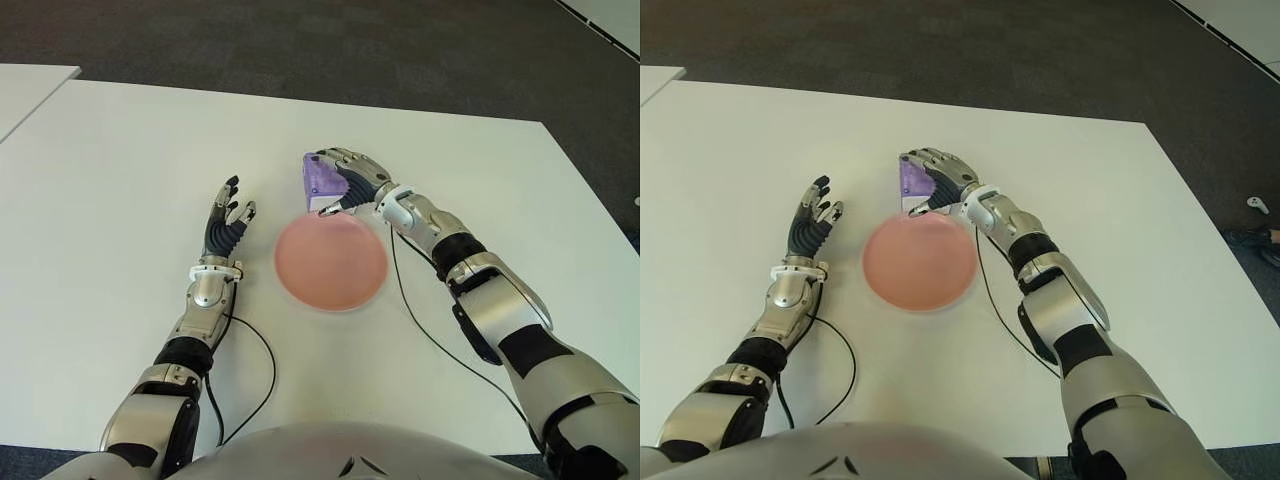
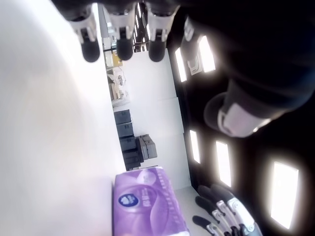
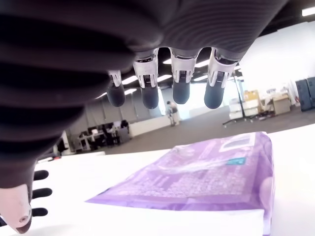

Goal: Put the tissue paper into the plate.

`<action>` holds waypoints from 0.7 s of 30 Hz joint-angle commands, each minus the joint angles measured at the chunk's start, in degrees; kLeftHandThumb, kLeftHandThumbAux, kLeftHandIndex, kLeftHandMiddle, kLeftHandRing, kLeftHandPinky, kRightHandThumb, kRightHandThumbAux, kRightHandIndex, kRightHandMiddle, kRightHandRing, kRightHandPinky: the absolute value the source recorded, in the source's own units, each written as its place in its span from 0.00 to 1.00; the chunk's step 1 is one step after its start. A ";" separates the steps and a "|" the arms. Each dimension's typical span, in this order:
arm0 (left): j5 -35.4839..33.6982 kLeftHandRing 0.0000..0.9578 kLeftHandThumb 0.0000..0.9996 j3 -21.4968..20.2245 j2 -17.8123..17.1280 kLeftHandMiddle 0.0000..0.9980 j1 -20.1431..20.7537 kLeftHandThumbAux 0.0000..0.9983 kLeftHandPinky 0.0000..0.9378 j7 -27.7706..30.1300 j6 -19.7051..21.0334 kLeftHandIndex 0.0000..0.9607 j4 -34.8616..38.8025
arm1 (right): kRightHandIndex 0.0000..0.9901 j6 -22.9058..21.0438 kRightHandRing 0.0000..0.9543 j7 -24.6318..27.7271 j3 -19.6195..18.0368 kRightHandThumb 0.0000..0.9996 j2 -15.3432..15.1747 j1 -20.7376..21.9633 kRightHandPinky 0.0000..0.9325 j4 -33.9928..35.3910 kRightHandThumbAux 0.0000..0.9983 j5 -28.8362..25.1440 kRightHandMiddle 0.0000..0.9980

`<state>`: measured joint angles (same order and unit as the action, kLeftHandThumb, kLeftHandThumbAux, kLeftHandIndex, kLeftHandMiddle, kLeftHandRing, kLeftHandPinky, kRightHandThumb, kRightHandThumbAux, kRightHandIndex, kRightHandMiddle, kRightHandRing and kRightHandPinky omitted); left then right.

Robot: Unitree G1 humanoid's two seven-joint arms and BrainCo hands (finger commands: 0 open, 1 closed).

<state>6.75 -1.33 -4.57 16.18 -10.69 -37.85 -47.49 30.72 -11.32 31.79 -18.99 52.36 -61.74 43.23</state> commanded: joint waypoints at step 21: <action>0.47 0.00 0.02 0.00 0.23 0.00 -2.29 0.58 0.00 -0.40 -0.74 0.00 -3.00 | 0.00 -1.60 0.00 4.18 3.16 0.02 0.36 2.67 0.00 -8.69 0.54 1.03 0.00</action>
<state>6.69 -1.43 -4.56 16.78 -10.69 -38.05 -48.36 30.21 -8.61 34.98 -18.83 55.16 -69.26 44.52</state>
